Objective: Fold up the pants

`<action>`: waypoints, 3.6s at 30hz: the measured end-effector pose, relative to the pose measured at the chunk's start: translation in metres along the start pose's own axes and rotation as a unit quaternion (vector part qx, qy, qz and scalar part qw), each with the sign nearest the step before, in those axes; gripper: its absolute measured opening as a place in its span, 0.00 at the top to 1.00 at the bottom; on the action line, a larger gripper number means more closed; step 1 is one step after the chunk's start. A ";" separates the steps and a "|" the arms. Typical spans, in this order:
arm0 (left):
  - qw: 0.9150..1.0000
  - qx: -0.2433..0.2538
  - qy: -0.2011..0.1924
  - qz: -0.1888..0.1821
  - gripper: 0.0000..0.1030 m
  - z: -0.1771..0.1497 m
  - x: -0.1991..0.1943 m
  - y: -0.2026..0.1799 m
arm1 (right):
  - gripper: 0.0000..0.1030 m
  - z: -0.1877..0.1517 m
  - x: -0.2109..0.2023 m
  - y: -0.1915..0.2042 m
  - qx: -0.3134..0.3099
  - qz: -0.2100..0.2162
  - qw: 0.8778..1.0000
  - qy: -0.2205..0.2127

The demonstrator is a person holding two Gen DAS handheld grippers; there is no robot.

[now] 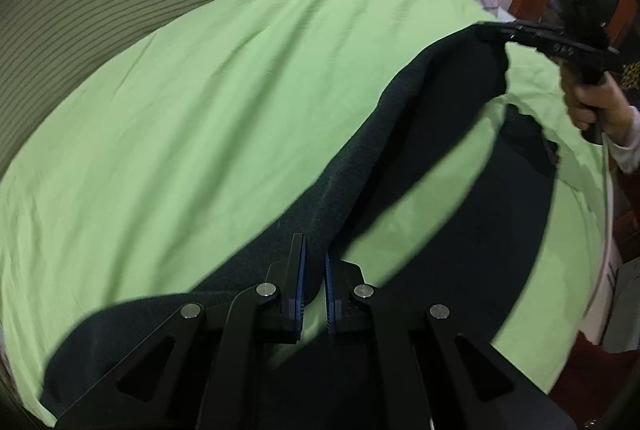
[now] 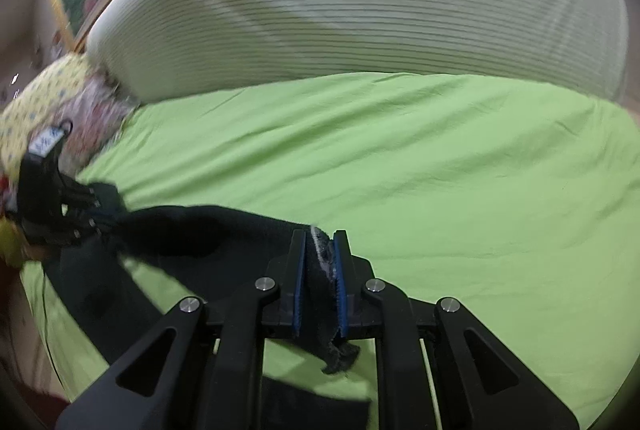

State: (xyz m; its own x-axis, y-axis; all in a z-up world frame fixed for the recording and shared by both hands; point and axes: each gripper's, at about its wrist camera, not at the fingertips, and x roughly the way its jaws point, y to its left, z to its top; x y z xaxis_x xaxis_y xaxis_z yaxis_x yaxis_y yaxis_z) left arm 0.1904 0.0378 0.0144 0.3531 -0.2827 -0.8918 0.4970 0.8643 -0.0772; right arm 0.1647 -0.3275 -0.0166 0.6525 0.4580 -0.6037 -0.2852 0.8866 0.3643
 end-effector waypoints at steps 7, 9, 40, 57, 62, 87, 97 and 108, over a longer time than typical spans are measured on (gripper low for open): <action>0.999 -0.026 -0.014 -0.030 0.94 -0.034 -0.014 -0.036 | 0.87 -0.034 -0.033 -0.005 -0.038 0.017 0.999 0.002; 0.999 -0.031 -0.014 -0.039 0.94 -0.028 -0.008 -0.045 | 0.88 -0.045 -0.040 -0.002 -0.056 0.017 0.998 0.015; 0.989 -0.117 0.001 -0.096 0.54 -0.112 0.011 -0.109 | 0.54 -0.118 -0.088 0.020 -0.018 -0.069 0.994 0.086; 0.923 -0.377 -0.024 0.068 0.23 -0.137 -0.061 0.005 | 0.49 -0.122 -0.027 0.168 -0.003 0.131 0.990 0.049; 0.899 -0.425 0.012 0.108 0.23 -0.117 -0.071 0.054 | 0.49 -0.110 0.006 0.213 -0.022 0.175 0.982 0.060; 0.892 -0.412 0.070 0.170 0.93 -0.077 -0.033 0.099 | 0.94 -0.096 0.083 0.325 -0.132 0.191 0.967 0.104; 0.848 -0.514 -0.102 0.077 0.94 -0.197 -0.106 0.073 | 0.94 -0.101 0.040 0.341 -0.176 0.186 0.963 0.081; 0.822 -0.544 -0.165 0.029 0.94 -0.259 -0.089 0.066 | 0.94 -0.108 0.046 0.344 -0.194 0.159 0.962 0.111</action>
State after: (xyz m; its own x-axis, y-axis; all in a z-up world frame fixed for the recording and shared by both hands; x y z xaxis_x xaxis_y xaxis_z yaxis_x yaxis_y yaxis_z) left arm -0.0134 0.2274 -0.0271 0.6369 -0.1699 -0.7520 -0.4676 0.6904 -0.5520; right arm 0.0210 0.0055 0.0042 0.3355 0.6743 -0.6578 -0.7143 0.6374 0.2890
